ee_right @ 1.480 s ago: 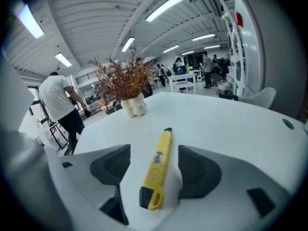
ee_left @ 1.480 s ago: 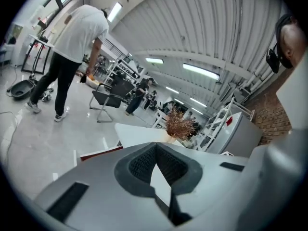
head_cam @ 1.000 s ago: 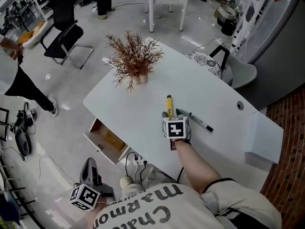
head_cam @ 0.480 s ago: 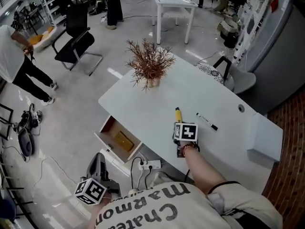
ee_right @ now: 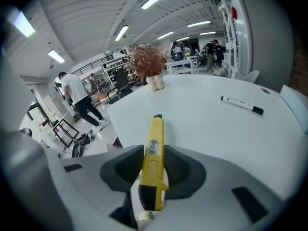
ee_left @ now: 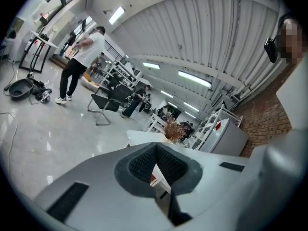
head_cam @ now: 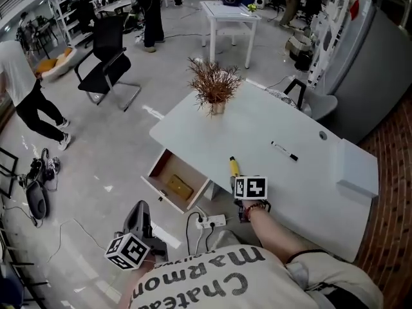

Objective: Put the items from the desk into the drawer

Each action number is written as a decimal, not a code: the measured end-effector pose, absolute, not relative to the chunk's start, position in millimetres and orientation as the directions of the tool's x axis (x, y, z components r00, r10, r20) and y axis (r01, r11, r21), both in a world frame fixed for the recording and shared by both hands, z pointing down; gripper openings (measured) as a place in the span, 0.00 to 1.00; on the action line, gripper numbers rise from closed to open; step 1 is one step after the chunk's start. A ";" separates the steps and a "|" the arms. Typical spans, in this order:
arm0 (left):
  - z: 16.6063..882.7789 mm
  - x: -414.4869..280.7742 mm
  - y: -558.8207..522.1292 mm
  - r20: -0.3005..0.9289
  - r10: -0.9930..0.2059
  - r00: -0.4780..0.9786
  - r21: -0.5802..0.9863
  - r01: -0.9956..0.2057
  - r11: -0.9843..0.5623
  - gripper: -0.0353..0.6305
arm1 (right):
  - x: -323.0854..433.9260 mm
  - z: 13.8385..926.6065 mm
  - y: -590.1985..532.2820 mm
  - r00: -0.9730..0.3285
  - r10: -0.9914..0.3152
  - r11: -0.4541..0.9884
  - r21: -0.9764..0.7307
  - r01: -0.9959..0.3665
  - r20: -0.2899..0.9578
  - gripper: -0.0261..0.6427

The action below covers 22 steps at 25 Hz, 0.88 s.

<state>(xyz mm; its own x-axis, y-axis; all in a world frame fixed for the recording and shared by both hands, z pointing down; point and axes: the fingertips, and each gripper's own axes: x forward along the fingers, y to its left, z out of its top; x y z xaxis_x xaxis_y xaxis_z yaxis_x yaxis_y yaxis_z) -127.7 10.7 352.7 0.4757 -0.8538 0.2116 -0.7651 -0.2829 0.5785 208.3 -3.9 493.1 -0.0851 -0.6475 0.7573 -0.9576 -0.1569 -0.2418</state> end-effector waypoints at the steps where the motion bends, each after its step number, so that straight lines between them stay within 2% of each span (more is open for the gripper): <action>1: 351.7 -133.8 13.7 0.207 -0.852 0.481 0.579 -0.762 -0.290 0.06 | 195.4 489.5 0.0 -0.095 -0.653 -0.141 -0.245 -0.959 0.751 0.24; 12: 352.4 -211.3 46.0 0.191 -0.860 0.473 0.580 -0.761 -0.289 0.06 | 79.0 452.3 25.1 -0.171 -0.718 -0.051 -0.296 -0.954 0.674 0.24; 22: 361.8 -241.6 60.3 0.200 -0.879 0.434 0.596 -0.765 -0.242 0.06 | 27.6 443.4 23.9 -0.247 -0.696 0.060 -0.288 -0.956 0.674 0.24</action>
